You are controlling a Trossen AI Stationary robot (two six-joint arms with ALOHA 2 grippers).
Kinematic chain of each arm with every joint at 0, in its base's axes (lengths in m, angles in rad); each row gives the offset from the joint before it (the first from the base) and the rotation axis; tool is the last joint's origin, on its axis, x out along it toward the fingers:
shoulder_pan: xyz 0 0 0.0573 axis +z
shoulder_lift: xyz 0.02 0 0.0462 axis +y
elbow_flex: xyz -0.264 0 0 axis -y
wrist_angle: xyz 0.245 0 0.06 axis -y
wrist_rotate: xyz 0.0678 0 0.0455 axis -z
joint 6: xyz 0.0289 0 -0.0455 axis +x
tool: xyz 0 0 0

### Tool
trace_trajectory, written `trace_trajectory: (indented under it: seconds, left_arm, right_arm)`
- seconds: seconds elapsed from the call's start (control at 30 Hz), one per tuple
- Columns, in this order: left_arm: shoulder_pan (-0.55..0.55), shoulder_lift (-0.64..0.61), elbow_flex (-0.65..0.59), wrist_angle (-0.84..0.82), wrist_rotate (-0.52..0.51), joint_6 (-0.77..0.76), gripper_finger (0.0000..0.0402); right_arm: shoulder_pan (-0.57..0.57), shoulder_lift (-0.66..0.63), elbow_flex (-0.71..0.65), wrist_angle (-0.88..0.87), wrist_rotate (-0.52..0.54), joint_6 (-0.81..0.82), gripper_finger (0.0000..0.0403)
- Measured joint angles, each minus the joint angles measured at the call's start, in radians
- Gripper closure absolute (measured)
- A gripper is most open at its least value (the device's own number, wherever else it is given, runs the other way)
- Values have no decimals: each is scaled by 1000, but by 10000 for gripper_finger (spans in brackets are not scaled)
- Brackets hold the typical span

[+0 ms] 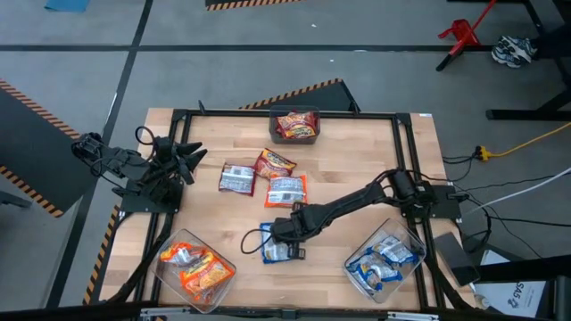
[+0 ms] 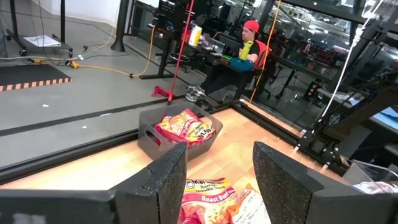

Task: Sort Maruchan noodles
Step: Put the blue noodle pack into the right transparent bin

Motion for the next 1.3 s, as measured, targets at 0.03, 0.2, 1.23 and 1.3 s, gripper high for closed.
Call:
trace_trajectory:
  seconds: [0.03,0.2,1.23,1.3]
  left_arm:
    - [0,0,0,0,0,0,225]
    - [0,0,0,0,1,0,225]
    - [0,0,0,-2,5,-2,225]
    - [0,0,0,-2,4,-2,225]
  right_arm:
    - [1,-5,0,-20,-19,-8,396]
    - [0,-39,42,-119,-33,-75,346]
    - [-39,55,101,-51,-29,-371,144]
    - [-39,56,101,-50,-29,-353,192]
